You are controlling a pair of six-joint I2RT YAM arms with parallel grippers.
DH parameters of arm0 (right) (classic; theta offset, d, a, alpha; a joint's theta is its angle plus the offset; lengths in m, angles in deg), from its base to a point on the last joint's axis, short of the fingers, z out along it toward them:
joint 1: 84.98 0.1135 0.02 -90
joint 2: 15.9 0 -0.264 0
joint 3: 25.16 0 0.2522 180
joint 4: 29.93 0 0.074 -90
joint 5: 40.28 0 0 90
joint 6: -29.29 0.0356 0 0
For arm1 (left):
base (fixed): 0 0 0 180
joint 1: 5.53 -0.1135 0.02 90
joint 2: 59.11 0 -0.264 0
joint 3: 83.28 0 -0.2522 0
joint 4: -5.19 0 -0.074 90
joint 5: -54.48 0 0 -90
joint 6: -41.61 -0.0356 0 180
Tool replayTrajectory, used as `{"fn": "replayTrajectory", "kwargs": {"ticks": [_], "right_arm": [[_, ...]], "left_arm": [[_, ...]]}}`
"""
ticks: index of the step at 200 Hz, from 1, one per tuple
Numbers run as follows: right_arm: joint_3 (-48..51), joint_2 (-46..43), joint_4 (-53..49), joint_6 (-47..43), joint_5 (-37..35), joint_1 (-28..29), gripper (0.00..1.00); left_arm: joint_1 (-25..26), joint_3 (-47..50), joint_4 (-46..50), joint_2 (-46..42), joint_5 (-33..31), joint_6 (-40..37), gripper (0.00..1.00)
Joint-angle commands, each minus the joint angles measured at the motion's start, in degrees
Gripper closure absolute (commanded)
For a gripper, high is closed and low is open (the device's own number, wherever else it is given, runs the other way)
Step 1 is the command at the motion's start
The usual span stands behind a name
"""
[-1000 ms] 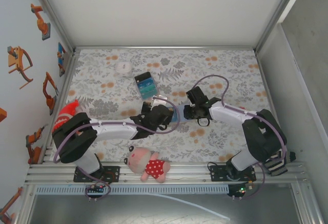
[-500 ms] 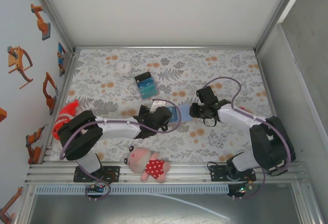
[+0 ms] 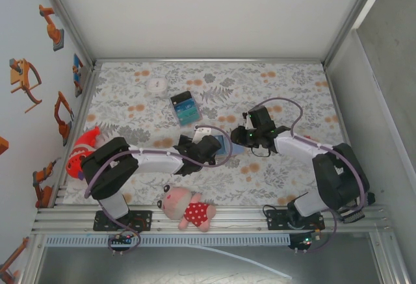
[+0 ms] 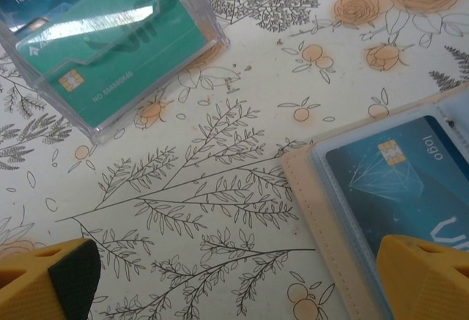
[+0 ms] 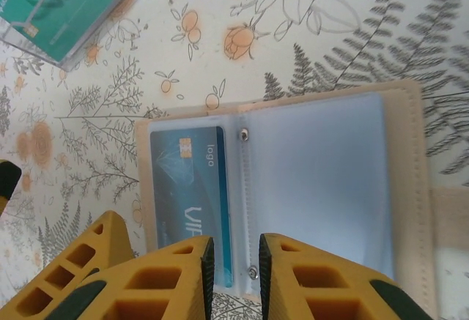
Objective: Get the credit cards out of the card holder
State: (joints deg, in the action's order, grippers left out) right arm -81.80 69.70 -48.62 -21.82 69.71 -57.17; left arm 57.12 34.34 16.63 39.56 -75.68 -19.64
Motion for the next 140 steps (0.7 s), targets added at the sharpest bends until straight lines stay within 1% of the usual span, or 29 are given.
{"fn": "replayTrajectory", "kwargs": {"ticks": [1, 48, 140], "right_arm": [[-0.96, 2.00, 2.38, 1.62, 3.43, -0.13, 0.77], [-1.12, 3.25, 2.95, 2.37, 4.10, -0.13, 0.77], [0.23, 4.89, 6.34, 3.90, 6.20, -0.13, 0.77]], "left_arm": [[-0.01, -1.65, 1.89, 1.15, 0.29, 2.02, 0.03], [-0.12, -2.79, 3.56, 2.60, 1.15, 3.63, 0.03], [-0.25, -3.50, 6.32, 3.74, 2.09, 4.38, 0.03]]}}
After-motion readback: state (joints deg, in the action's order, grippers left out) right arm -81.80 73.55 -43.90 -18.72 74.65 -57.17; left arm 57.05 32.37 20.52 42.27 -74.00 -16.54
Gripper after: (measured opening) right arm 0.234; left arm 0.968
